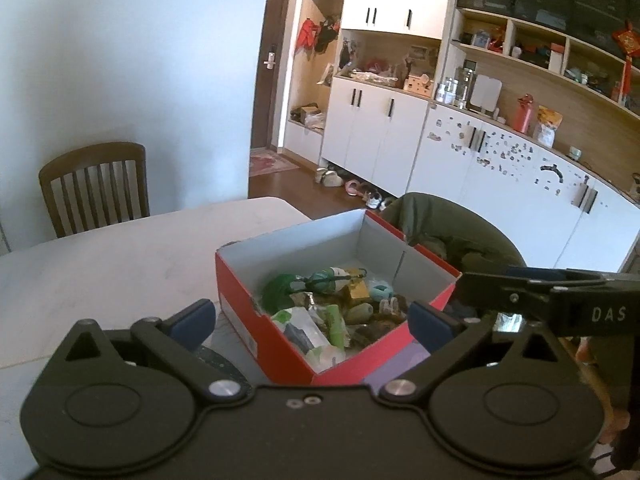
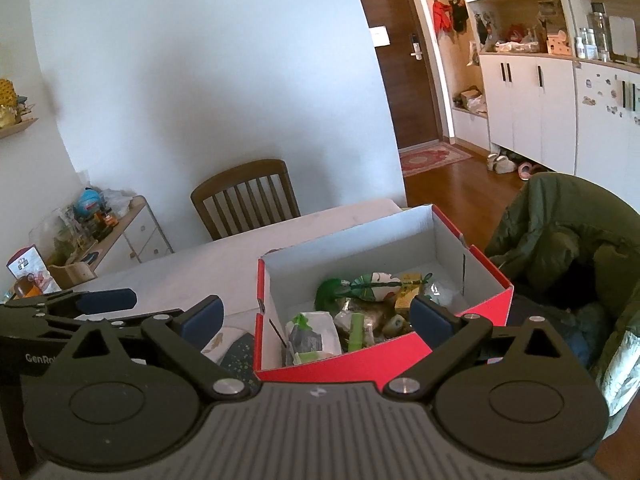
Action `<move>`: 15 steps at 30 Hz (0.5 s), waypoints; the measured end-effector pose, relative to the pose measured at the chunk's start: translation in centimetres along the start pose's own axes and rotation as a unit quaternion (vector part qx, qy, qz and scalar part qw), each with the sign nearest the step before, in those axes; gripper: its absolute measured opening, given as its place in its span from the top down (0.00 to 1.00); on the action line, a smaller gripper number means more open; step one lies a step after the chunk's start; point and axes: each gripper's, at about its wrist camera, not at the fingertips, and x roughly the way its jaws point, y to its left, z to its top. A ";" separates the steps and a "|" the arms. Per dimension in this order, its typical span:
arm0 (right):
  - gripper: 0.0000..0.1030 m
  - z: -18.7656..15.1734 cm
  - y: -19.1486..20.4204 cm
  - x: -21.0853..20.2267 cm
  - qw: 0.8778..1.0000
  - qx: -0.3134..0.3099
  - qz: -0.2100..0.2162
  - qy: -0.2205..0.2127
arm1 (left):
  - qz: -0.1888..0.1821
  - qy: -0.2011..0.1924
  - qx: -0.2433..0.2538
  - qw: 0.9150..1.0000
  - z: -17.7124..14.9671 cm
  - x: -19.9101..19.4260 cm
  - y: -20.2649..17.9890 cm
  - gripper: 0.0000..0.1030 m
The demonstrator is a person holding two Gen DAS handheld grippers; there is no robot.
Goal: Organize objects
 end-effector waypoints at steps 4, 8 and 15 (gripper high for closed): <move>0.03 -0.1 0.1 -0.1 1.000 0.001 -0.001 0.001 | 0.000 -0.001 0.002 1.000 0.0 -0.1 0.0 0.01; 0.03 -0.1 0.1 -0.2 1.000 0.002 -0.002 0.001 | 0.004 -0.003 0.001 1.000 -0.1 -0.1 0.1 0.01; 0.03 -0.3 0.0 -0.3 1.000 0.005 -0.005 0.001 | 0.006 -0.002 -0.003 1.000 0.0 -0.2 0.2 0.01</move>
